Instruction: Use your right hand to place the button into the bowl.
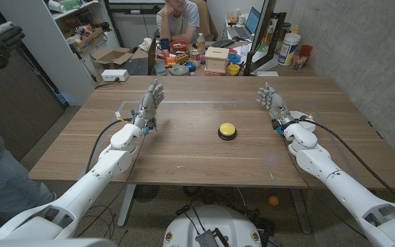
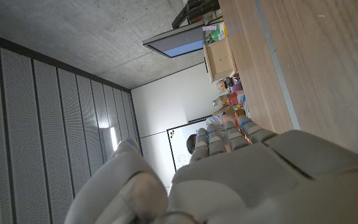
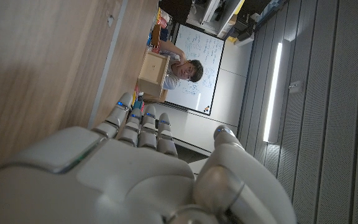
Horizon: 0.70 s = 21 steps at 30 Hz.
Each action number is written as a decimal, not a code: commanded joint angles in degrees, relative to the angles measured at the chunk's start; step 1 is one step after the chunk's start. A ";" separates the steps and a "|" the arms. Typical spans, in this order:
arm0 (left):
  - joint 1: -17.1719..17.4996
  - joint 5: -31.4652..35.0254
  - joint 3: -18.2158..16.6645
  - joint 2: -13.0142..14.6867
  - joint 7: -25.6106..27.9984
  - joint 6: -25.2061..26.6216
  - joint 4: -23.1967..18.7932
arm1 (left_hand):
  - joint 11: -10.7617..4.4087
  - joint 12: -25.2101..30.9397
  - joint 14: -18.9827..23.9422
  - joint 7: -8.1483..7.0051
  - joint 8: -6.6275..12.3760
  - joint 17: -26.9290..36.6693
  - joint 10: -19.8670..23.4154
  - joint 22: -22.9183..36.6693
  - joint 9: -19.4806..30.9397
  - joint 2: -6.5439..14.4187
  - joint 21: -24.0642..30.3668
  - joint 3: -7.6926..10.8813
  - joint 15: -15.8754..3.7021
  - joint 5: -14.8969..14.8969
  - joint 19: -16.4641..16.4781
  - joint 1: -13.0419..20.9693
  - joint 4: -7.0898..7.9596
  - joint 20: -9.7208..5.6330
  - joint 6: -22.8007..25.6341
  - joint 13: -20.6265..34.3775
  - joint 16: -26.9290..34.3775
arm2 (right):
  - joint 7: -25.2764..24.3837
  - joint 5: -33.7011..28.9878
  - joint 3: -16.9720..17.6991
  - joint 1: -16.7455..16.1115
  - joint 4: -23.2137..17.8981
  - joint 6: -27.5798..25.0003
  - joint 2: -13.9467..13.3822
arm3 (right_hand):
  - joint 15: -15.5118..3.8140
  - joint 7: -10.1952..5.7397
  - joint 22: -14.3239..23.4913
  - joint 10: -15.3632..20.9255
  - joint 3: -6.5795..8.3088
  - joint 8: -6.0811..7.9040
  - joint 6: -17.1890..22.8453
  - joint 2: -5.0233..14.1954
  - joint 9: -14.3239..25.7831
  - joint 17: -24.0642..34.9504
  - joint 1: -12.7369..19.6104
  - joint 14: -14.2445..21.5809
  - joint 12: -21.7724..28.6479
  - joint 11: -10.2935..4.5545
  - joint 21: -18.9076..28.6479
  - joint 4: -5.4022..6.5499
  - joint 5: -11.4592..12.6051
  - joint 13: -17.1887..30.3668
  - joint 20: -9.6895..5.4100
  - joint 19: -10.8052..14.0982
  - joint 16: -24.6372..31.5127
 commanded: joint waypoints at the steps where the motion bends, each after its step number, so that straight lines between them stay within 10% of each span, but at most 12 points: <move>1: 1.26 3.76 -4.20 -2.70 -2.02 2.24 -0.76 | -0.06 0.42 -0.46 0.54 0.42 0.28 0.68 0.21 0.07 0.16 0.14 0.37 0.19 0.37 -0.64 0.55 0.01 -1.53 -0.06 0.30 0.40 | 0.95 -1.25 1.49 -0.62 -0.08 -0.80 1.13 | -0.01 0.06 0.25 0.36 0.37 0.33 0.40 -0.04 0.09 0.13 0.34 0.47 0.29 0.03 0.14 -0.02 0.34 0.31 0.22 0.06 0.23; 21: 1.38 7.96 -8.13 -6.89 -6.24 4.16 0.18 | -0.24 0.51 -0.65 0.41 0.53 0.28 0.65 0.24 0.08 0.37 -0.33 0.16 0.10 0.39 -1.04 0.65 -0.01 -1.14 0.09 0.31 0.43 | -2.44 -3.72 3.16 -7.10 -10.58 -1.55 -1.48 | 0.06 0.03 0.27 0.43 0.36 0.35 0.44 0.05 0.09 -0.09 0.90 0.68 0.33 0.01 -0.47 -0.61 0.36 0.31 0.28 0.25 0.23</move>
